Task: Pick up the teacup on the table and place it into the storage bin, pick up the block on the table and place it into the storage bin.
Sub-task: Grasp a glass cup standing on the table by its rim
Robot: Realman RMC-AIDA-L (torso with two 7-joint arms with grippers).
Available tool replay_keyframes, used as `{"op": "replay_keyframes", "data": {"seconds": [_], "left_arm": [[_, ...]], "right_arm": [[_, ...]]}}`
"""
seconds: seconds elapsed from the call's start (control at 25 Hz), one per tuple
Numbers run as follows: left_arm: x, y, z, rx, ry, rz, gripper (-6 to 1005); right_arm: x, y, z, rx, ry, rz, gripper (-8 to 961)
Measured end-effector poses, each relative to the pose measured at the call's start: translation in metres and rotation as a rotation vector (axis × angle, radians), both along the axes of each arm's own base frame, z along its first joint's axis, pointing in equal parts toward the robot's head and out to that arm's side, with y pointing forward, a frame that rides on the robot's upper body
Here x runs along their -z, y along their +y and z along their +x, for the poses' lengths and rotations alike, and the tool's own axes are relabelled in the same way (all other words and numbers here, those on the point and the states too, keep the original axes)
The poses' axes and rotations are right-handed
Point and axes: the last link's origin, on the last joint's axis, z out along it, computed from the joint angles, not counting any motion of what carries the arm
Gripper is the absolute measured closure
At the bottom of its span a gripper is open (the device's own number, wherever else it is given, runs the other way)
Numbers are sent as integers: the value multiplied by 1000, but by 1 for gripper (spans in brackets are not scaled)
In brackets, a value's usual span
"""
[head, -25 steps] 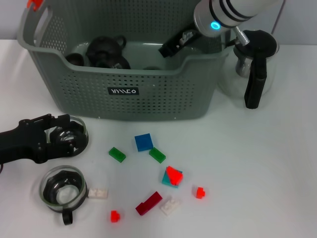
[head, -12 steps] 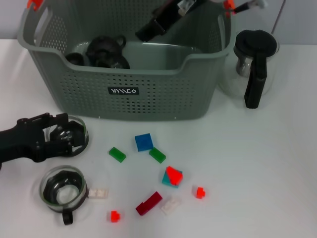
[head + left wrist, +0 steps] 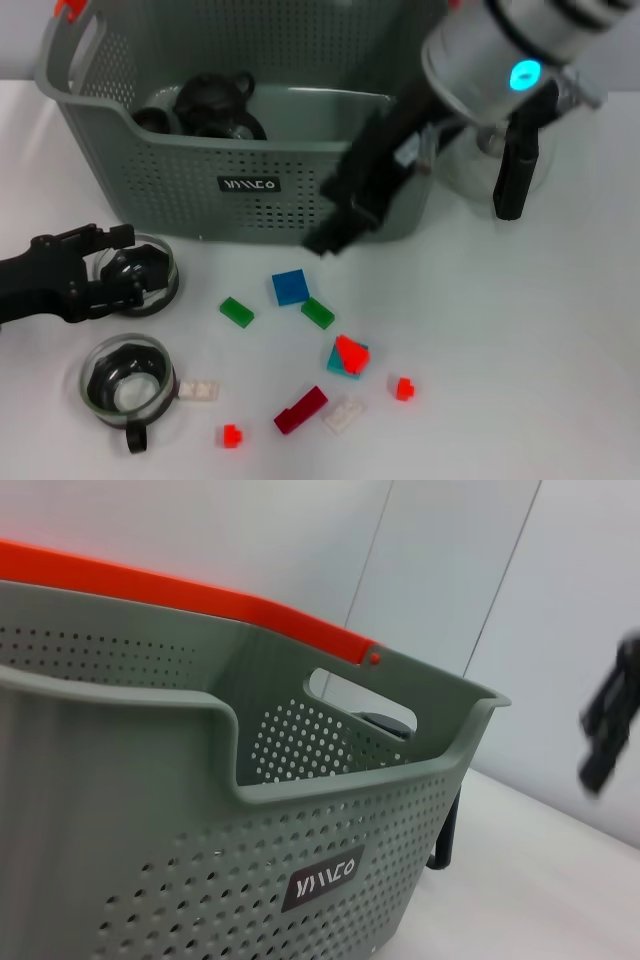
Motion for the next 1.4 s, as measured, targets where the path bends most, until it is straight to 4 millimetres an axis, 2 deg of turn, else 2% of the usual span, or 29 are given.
{"op": "replay_keyframes", "data": {"seconds": [0.28, 0.84, 1.08, 1.4], "left_arm": [[0, 2, 1, 3, 5, 1, 127], [3, 4, 1, -1, 10, -2, 130], [3, 4, 1, 0, 11, -4, 131], [2, 0, 4, 36, 41, -48, 132]], "right_arm": [[31, -6, 37, 49, -87, -47, 299], [80, -16, 75, 4, -216, -59, 298], [87, -15, 82, 13, -213, -48, 299], [84, -16, 79, 29, -200, -54, 301]]}}
